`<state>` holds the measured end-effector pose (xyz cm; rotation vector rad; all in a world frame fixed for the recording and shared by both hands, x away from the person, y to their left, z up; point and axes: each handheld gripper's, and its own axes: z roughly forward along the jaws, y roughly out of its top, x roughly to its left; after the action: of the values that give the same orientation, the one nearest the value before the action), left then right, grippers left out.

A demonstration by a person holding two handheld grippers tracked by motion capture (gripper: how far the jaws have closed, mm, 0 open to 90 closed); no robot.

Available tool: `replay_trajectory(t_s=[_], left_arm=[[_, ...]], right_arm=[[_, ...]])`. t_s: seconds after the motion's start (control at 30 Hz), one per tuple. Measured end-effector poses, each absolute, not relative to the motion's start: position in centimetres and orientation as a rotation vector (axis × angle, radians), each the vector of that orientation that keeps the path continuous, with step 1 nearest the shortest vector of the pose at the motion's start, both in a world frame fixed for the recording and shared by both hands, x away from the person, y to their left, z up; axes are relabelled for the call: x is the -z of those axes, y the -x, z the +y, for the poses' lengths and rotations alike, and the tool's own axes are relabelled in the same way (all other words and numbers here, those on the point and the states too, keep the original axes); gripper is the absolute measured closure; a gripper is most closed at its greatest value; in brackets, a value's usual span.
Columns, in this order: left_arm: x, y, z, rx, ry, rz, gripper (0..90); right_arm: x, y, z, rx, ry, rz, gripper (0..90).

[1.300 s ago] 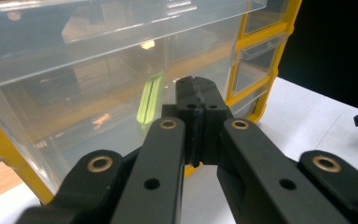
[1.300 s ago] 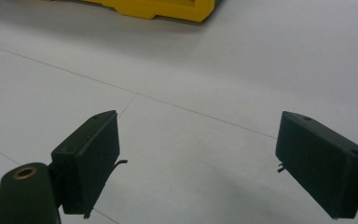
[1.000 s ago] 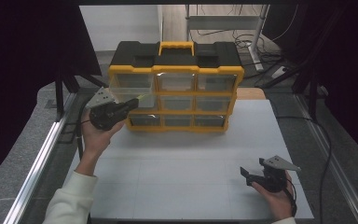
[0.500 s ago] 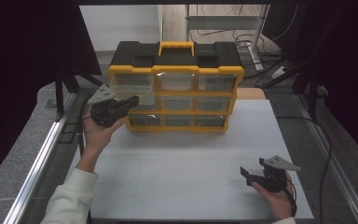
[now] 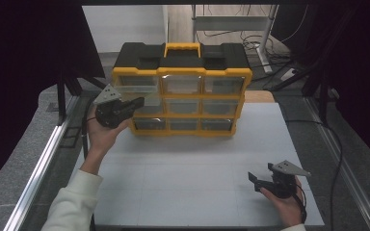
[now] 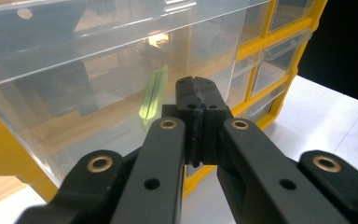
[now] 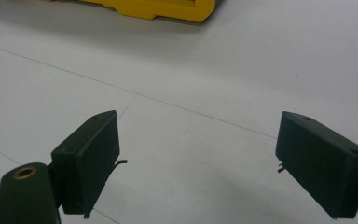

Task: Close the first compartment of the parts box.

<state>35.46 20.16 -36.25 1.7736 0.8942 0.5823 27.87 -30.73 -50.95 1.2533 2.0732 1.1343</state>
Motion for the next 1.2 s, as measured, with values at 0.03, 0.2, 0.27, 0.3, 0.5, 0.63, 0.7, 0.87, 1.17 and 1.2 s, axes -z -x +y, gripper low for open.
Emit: replay_trajectory(t_s=[0.03,0.2,0.27,0.3,0.5,0.63,0.7,0.87,1.17,1.2], left_arm=[[36.2,-35.6,20.1,-0.583,-1.777,0.897,89.2],[35.8,-36.1,20.0,-0.594,-1.79,0.892,89.2],[35.7,-36.2,19.8,-0.594,-1.784,0.895,89.2],[35.7,-36.3,19.8,-0.598,-1.79,0.892,89.2],[35.7,-36.6,19.6,-0.602,-1.798,0.895,89.2],[35.8,-36.9,19.7,-0.605,-1.795,0.901,89.2],[35.8,-37.1,19.8,-0.607,-1.795,0.905,89.2],[35.7,-37.7,19.7,-0.614,-1.793,0.921,89.2],[35.6,-38.6,19.8,-0.625,-1.801,0.937,89.2],[35.6,-38.6,19.7,-0.623,-1.796,0.942,89.2]], right_arm=[[50.9,-27.9,-30.7,-1.134,-1.253,2.074,13.8],[50.9,-27.9,-30.7,-1.132,-1.25,2.073,13.8],[51.0,-27.9,-30.7,-1.133,-1.254,2.073,13.8],[51.0,-27.9,-30.7,-1.133,-1.255,2.073,13.8],[50.9,-27.9,-30.7,-1.134,-1.254,2.073,13.8],[51.0,-27.9,-30.8,-1.132,-1.253,2.073,13.8],[51.0,-27.9,-30.7,-1.131,-1.252,2.074,13.8],[51.0,-27.9,-30.8,-1.131,-1.253,2.072,13.8],[51.0,-27.9,-30.8,-1.133,-1.253,2.073,13.8],[51.0,-27.9,-30.8,-1.133,-1.253,2.073,13.8]])
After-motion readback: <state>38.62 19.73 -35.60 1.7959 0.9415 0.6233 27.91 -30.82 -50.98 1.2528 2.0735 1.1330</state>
